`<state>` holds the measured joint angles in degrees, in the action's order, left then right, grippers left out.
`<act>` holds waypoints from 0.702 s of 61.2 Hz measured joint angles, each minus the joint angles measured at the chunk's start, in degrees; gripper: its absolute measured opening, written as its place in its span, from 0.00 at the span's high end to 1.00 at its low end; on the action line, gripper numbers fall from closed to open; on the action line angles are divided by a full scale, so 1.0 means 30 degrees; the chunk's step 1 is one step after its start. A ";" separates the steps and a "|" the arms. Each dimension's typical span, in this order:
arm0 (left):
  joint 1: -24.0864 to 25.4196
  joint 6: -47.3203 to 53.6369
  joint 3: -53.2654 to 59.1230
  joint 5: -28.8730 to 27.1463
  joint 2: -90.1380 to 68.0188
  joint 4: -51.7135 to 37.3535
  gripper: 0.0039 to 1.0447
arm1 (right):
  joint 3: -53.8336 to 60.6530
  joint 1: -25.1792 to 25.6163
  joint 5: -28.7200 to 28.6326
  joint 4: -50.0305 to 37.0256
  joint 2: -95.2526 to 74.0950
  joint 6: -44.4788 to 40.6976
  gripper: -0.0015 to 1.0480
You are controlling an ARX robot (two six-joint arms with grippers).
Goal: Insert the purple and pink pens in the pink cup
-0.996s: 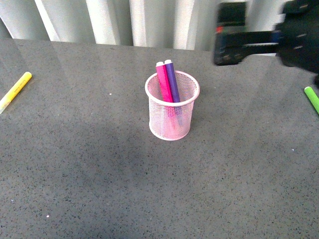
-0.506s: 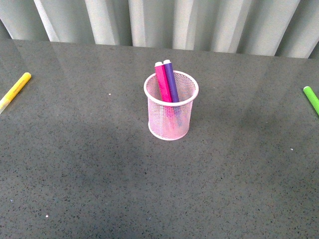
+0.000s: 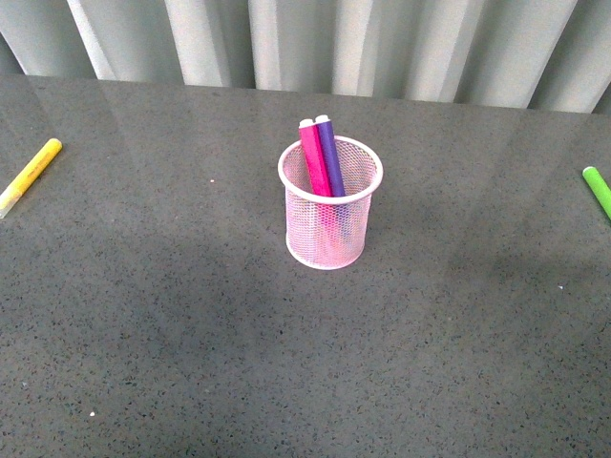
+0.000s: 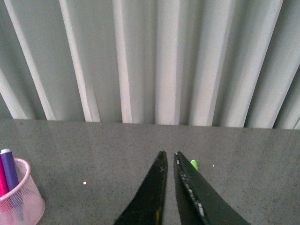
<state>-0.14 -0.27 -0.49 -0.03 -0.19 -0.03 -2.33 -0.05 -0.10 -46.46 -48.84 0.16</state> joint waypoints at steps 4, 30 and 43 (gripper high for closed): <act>0.0000 0.0000 0.0000 0.0000 0.0000 0.0000 0.06 | 0.0270 0.0000 0.0007 0.0831 0.0780 -0.0051 0.97; 0.0000 0.0000 0.0000 0.0000 0.0000 0.0000 0.06 | 0.0342 0.0000 0.0007 0.6579 0.7293 -0.0051 0.97; 0.0000 0.0000 0.0000 0.0000 0.0000 0.0000 0.06 | 0.0357 0.0000 0.0007 0.9143 0.9981 -0.0051 0.97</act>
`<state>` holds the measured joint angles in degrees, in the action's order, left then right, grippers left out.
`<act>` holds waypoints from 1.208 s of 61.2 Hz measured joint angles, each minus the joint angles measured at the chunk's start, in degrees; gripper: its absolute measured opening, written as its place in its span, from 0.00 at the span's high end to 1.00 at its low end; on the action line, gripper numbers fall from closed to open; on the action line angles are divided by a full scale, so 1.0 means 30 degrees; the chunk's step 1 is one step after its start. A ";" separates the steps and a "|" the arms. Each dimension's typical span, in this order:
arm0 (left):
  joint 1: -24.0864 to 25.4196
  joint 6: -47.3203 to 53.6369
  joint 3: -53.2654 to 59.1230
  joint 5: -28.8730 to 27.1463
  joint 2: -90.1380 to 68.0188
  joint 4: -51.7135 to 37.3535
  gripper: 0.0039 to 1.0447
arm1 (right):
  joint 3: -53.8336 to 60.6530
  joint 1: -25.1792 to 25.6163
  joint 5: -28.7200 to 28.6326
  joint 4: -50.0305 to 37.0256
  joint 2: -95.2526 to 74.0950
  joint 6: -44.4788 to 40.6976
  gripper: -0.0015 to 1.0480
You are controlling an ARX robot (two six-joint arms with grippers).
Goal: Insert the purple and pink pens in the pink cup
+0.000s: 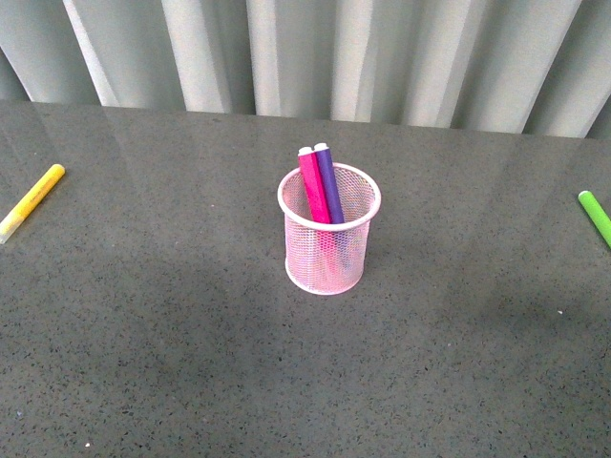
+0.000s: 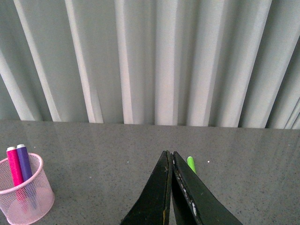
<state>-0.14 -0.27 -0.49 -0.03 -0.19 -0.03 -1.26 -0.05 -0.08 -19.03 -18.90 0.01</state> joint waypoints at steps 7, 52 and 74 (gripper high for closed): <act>0.0000 0.0000 0.0000 0.0000 0.0000 0.0000 0.06 | 0.0000 0.0000 0.0007 0.0772 0.0794 0.0000 0.97; 0.0000 0.0000 0.0000 0.0000 0.0000 0.0000 0.06 | -0.0007 0.0000 0.0022 0.6309 0.6215 0.0007 0.97; 0.0000 0.0000 0.0000 0.0007 0.0000 0.0000 0.06 | -0.0007 0.0000 0.0022 0.6309 0.6215 0.0000 0.68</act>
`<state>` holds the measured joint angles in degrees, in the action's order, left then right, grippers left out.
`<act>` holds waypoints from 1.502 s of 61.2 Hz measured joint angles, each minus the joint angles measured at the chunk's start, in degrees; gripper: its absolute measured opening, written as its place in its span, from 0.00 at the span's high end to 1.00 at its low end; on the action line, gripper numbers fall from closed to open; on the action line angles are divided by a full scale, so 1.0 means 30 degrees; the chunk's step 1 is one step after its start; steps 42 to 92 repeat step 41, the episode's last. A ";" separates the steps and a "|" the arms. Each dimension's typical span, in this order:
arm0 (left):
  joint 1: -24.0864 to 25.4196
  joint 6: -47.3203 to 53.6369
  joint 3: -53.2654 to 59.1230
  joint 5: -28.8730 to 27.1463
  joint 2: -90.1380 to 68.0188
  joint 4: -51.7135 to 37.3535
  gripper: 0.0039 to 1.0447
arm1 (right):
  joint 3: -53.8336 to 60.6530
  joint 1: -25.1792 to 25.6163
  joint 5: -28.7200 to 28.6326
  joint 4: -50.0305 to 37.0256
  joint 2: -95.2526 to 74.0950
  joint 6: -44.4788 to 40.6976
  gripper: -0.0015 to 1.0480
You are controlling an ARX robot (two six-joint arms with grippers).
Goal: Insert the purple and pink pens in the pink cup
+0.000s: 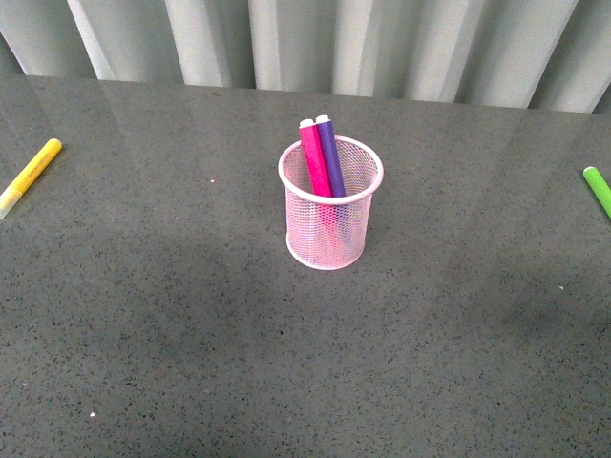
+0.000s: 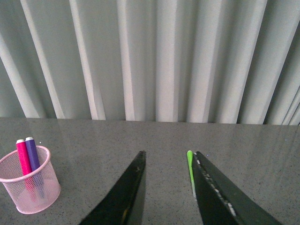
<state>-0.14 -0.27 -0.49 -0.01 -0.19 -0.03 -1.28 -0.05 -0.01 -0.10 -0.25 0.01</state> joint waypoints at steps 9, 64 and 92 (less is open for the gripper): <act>0.0000 0.0000 0.0000 -0.0007 0.0000 0.0000 0.06 | 0.0000 0.0000 0.0000 0.0000 0.0000 0.0000 0.39; 0.0000 0.0000 0.0000 0.0000 0.0000 0.0000 0.06 | 0.0000 0.0000 0.0000 0.0000 0.0000 0.0015 0.07; 0.0000 0.0000 0.0000 0.0000 0.0000 0.0000 0.06 | 0.0000 0.0000 0.0000 0.0000 0.0000 0.0015 0.07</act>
